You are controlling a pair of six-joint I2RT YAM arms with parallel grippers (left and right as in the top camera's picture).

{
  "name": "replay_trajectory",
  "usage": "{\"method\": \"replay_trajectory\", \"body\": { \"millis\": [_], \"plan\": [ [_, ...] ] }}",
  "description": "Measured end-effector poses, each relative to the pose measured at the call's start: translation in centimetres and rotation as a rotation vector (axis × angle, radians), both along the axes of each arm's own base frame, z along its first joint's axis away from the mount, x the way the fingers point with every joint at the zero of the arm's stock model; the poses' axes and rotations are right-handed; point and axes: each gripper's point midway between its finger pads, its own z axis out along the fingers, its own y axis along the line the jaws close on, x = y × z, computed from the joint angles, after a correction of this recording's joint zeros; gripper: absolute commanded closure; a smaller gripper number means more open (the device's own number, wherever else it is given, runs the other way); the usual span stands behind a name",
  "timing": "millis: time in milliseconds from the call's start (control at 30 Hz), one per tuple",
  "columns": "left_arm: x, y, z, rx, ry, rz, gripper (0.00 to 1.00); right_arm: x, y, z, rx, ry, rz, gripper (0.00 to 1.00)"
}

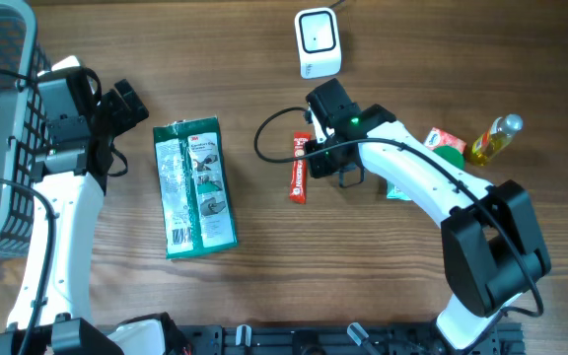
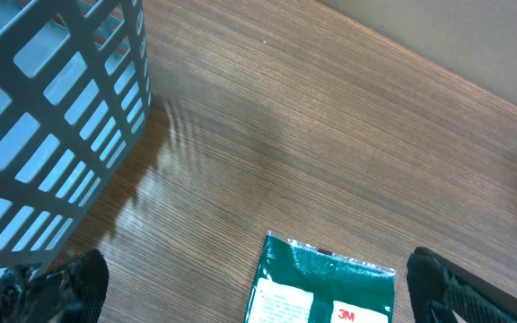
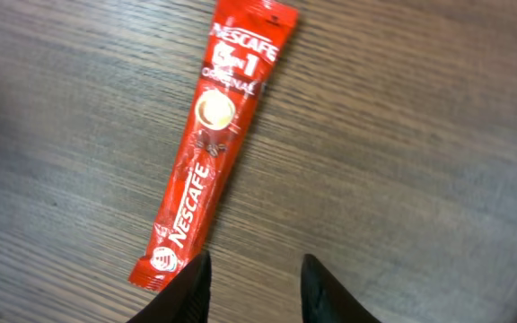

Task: Scan the item barcode
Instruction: 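Lower the Nescafe stick onto the table and open the gripper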

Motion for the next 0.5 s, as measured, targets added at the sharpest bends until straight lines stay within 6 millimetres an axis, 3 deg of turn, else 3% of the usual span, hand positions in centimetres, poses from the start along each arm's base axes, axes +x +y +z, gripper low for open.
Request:
{"method": "replay_trajectory", "body": {
  "millis": [100,167,200,267,300,400,500],
  "plan": [
    [0.0,0.0,0.0,0.000,0.000,0.000,0.00,-0.5,-0.2,-0.4,0.023,0.056,-0.195,0.69],
    [0.0,0.0,0.0,0.000,0.000,0.000,0.00,-0.8,0.1,-1.0,0.044,0.069,-0.260,0.47],
    [0.0,0.0,0.0,0.000,0.000,0.000,0.00,-1.1,0.3,-1.5,0.054,0.077,-0.292,0.43],
    [0.0,0.0,0.0,0.000,0.000,0.000,0.00,-1.3,1.3,-2.1,0.095,0.079,-0.361,0.63],
    [0.0,0.0,0.0,0.000,0.000,0.000,0.00,-1.2,1.6,-2.3,0.111,0.077,-0.380,0.67],
    [0.0,0.0,0.0,0.000,0.000,0.000,0.00,-0.6,2.2,-2.2,0.147,0.054,-0.418,0.78],
    [0.0,0.0,0.0,0.000,0.000,0.000,0.00,-0.3,2.4,-2.1,0.158,0.048,-0.436,0.78]
  ]
}}
